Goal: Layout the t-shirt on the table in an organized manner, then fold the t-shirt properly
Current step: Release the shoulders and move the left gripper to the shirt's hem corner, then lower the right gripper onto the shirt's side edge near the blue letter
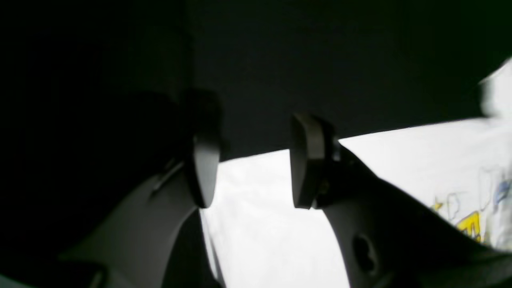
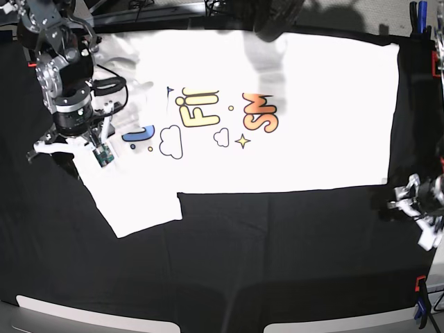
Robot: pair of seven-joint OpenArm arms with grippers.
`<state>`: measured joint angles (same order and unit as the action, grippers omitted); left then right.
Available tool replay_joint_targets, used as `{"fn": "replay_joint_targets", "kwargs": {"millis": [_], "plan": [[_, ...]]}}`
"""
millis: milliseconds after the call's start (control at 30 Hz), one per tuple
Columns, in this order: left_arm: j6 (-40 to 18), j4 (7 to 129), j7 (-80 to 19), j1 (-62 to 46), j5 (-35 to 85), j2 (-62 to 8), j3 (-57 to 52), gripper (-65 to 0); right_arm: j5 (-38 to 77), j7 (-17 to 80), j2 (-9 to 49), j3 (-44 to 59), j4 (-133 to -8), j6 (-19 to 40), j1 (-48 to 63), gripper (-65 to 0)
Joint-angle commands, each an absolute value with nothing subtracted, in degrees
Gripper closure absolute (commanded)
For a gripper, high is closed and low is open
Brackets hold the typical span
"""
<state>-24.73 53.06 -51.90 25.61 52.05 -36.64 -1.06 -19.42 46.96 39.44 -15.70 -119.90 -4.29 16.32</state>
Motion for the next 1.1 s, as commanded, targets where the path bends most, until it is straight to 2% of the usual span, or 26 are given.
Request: {"fn": "replay_joint_targets", "kwargs": {"millis": [0, 200, 400, 633, 967, 1067], "plan": [[-25.85, 51.22, -50.92, 27.64, 53.65, -37.63, -2.13, -26.0, -20.56, 46.11, 39.72, -15.22, -120.18, -4.93, 15.88, -26.5], [-28.75, 41.06, -46.57, 28.1, 50.54, -37.08, -2.68, -26.0, -20.4, 45.93, 39.2, -15.22, -119.31, -4.95, 15.88, -26.5], [-28.73, 40.05, -45.12, 27.62, 48.93, -34.26, -2.68, -26.0, -20.43, 45.84, 39.2, -15.22, -119.31, -4.95, 15.88, -26.5], [-28.71, 40.05, -45.82, 25.82, 41.63, -30.0, -2.66, -26.0, -20.53, 45.95, 39.2, -15.22, -119.31, -4.93, 15.9, -26.5], [-28.32, 40.16, -44.69, 27.51, 39.18, -34.89, -2.66, -26.0, -20.51, 46.11, 39.2, -15.25, -119.31, -4.93, 15.9, -26.5], [-24.95, 40.14, -43.2, 27.68, 39.22, -36.62, -2.66, -26.0, -20.51, 46.11, 39.2, -15.25, -119.31, -4.93, 15.9, -26.5]]}}
